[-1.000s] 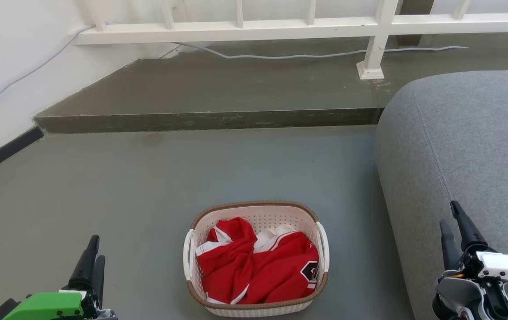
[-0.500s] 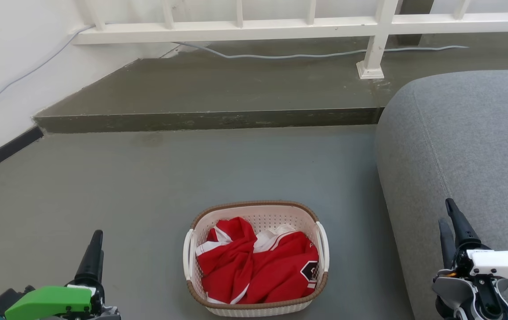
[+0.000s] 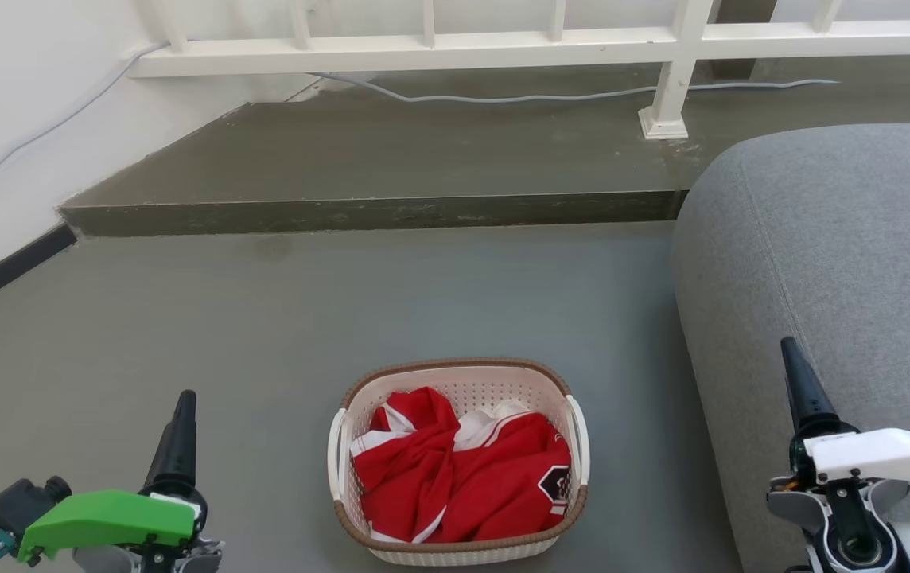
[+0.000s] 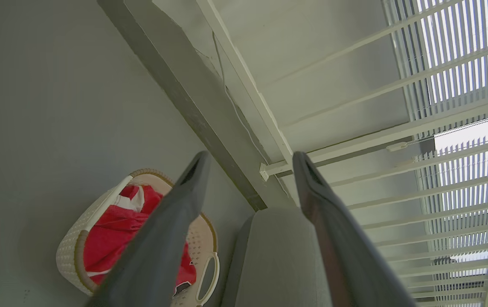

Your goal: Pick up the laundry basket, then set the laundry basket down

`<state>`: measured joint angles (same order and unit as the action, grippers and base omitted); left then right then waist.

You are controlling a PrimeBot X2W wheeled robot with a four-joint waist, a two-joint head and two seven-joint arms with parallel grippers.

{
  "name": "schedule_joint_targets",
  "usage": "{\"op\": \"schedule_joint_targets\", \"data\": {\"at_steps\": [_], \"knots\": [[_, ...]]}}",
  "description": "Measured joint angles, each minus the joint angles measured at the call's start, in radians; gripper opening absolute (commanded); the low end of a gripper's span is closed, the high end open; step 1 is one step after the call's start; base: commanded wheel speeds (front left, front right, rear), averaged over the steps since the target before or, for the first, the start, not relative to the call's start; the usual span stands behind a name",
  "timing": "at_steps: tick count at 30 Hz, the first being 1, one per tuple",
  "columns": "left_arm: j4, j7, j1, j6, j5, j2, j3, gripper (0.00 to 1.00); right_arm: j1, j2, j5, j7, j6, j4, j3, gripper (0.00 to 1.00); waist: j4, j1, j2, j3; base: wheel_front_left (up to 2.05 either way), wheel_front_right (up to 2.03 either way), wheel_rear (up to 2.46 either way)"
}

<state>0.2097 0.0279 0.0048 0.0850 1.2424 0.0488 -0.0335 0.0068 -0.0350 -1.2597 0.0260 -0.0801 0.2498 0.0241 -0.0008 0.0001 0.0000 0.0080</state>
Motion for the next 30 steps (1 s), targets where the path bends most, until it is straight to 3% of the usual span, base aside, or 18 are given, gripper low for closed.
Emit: {"op": "schedule_joint_targets", "data": {"at_steps": [11, 30], "knots": [[-0.059, 0.035, 0.0, -0.037, -0.235, 0.006, -0.035, 1.0, 0.0, -0.001, 0.225, 0.034, 0.03, -0.042, -0.047, 1.0, 0.0, 0.0, 0.0, 0.003, 0.0, 0.0, 0.0], [-0.126, 0.093, 0.011, -0.09, -0.597, 0.015, -0.115, 1.0, 0.004, -0.002, 0.503, 0.092, 0.083, -0.099, -0.115, 1.0, -0.004, 0.0, 0.0, 0.005, 0.0, 0.0, 0.0]]}}
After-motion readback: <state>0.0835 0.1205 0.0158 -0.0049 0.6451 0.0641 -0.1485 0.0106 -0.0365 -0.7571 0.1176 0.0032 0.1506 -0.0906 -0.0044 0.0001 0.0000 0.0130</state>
